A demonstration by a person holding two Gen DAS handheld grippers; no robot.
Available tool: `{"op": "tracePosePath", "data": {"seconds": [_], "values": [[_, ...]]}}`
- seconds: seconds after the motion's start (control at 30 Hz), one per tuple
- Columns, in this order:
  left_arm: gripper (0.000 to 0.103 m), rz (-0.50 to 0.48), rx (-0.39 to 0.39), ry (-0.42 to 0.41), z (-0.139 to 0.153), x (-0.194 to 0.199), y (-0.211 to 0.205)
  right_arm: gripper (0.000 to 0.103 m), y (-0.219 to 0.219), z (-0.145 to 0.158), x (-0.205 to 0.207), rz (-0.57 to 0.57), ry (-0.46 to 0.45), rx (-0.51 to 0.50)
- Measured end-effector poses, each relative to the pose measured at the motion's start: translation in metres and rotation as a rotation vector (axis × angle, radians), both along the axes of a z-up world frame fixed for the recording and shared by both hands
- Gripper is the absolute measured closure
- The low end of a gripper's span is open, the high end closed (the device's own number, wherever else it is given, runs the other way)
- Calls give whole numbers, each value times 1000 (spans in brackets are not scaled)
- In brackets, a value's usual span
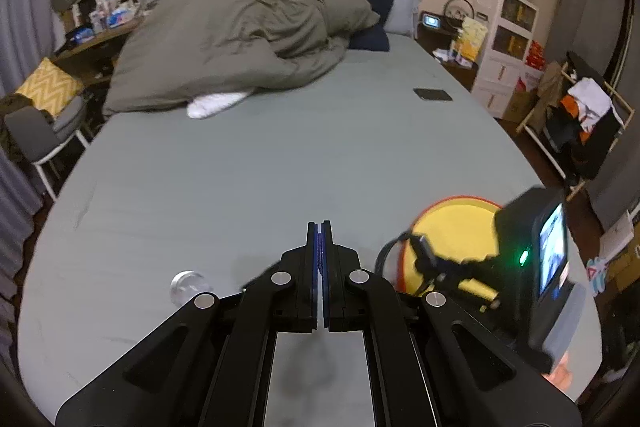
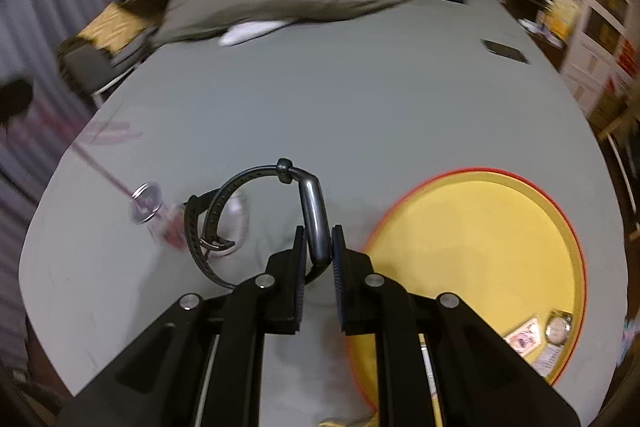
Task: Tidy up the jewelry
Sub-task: 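Carry the black watch band and pink card tag out of the tray over the bedspread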
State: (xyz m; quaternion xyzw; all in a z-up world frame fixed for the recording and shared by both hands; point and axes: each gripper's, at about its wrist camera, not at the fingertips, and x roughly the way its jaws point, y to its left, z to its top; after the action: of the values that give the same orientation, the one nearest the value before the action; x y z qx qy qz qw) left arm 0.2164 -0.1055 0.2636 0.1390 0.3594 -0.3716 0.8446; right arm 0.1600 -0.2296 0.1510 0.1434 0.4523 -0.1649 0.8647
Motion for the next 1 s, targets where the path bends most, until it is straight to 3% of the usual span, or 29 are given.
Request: {"op": "tracePosePath", "data": {"seconds": [0.13,0.43,0.73,1.0], "values": [[102,48,7,-6,5,10,29,90,34,-6,13,96,18,0],[102,140,45,46,-25,38,98,90,79,-23,33,210,64,13],[102,186,111,71,-45,48,132,90,120,-40,46,302,93,18],[102,197,170,131,-88,51,146,90,143,-60,57,348,151,-15]]}}
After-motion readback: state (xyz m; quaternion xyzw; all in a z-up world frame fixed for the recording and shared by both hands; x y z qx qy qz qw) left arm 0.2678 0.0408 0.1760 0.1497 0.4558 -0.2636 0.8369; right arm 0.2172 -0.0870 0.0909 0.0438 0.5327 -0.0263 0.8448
